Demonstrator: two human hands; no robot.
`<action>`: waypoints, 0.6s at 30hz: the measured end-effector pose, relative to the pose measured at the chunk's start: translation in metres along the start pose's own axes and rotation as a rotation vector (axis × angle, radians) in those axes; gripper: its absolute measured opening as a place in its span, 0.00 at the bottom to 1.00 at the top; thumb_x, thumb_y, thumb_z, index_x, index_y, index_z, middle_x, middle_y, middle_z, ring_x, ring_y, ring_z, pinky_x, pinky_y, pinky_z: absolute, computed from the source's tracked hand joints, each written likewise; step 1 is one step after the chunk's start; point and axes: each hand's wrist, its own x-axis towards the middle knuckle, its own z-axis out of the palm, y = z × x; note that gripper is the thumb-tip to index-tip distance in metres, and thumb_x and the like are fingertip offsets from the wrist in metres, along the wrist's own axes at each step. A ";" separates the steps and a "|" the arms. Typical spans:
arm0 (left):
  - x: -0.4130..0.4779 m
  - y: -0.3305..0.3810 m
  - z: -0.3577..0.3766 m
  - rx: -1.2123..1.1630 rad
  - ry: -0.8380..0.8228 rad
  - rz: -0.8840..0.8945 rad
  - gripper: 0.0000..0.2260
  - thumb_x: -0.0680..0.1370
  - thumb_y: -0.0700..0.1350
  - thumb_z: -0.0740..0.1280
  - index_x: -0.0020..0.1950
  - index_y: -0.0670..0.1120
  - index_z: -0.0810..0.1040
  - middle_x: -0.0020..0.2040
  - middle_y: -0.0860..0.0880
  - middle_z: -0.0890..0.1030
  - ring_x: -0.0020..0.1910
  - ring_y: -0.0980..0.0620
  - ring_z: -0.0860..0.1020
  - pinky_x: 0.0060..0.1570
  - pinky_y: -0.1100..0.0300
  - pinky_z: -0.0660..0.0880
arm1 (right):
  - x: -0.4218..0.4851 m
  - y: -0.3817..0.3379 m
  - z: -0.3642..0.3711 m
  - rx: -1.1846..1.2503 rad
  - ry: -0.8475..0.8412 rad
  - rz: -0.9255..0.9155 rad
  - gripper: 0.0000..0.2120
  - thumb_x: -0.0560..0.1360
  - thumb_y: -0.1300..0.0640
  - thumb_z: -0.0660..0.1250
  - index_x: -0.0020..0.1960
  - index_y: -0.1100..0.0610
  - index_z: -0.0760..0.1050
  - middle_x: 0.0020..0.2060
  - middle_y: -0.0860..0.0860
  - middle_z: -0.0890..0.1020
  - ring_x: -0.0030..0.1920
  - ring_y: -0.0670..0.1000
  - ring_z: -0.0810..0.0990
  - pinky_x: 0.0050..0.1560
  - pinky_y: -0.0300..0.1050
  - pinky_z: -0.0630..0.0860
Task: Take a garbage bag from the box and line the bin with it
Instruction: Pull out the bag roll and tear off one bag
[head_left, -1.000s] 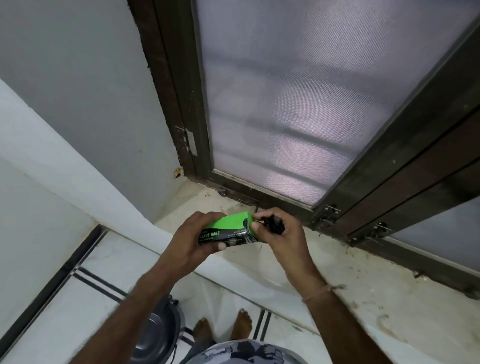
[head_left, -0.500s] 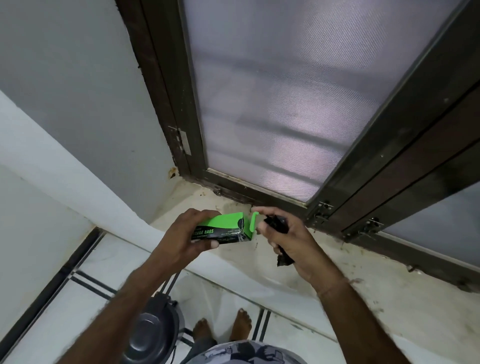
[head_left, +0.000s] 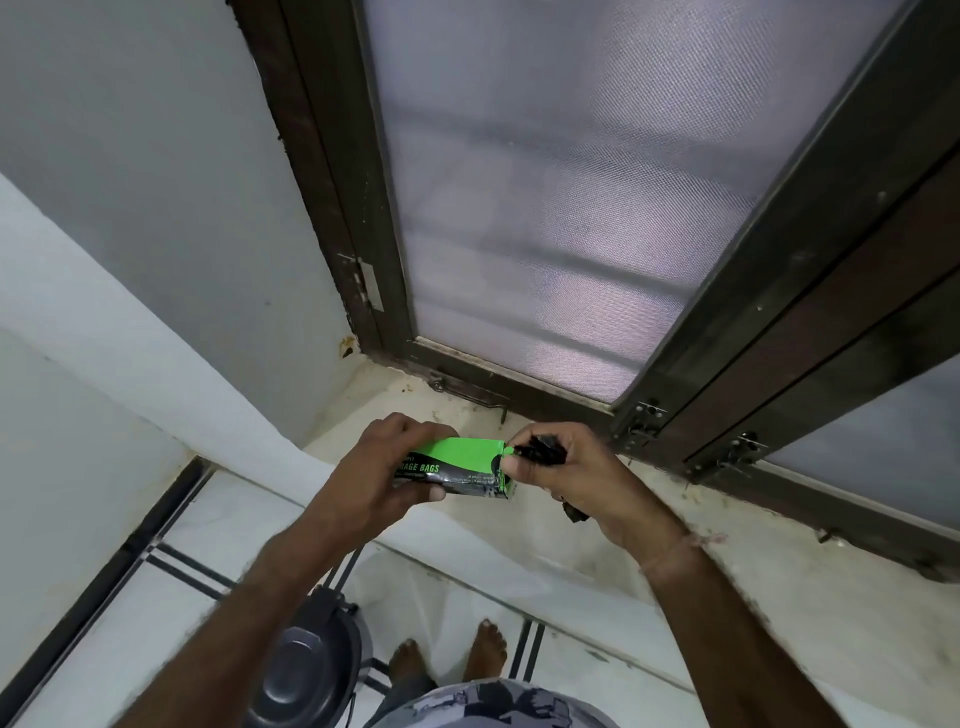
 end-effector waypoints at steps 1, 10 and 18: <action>-0.001 0.000 0.000 0.005 0.001 -0.002 0.25 0.72 0.55 0.73 0.69 0.59 0.77 0.56 0.53 0.77 0.58 0.52 0.73 0.54 0.64 0.70 | 0.000 0.002 0.000 0.015 0.013 0.025 0.10 0.77 0.59 0.75 0.51 0.66 0.82 0.24 0.40 0.72 0.24 0.41 0.65 0.24 0.36 0.59; 0.001 0.000 0.007 0.025 0.030 -0.007 0.24 0.73 0.55 0.73 0.69 0.61 0.76 0.55 0.52 0.76 0.56 0.50 0.73 0.52 0.60 0.71 | 0.005 0.023 0.014 0.190 0.184 0.012 0.05 0.77 0.61 0.75 0.53 0.58 0.82 0.31 0.47 0.78 0.30 0.46 0.72 0.31 0.40 0.68; 0.017 -0.027 0.010 0.195 0.030 -0.081 0.25 0.73 0.53 0.74 0.70 0.56 0.77 0.55 0.51 0.76 0.56 0.49 0.70 0.46 0.55 0.73 | 0.025 0.030 0.034 0.193 0.244 0.065 0.14 0.78 0.72 0.70 0.63 0.67 0.78 0.48 0.56 0.82 0.41 0.46 0.79 0.37 0.28 0.74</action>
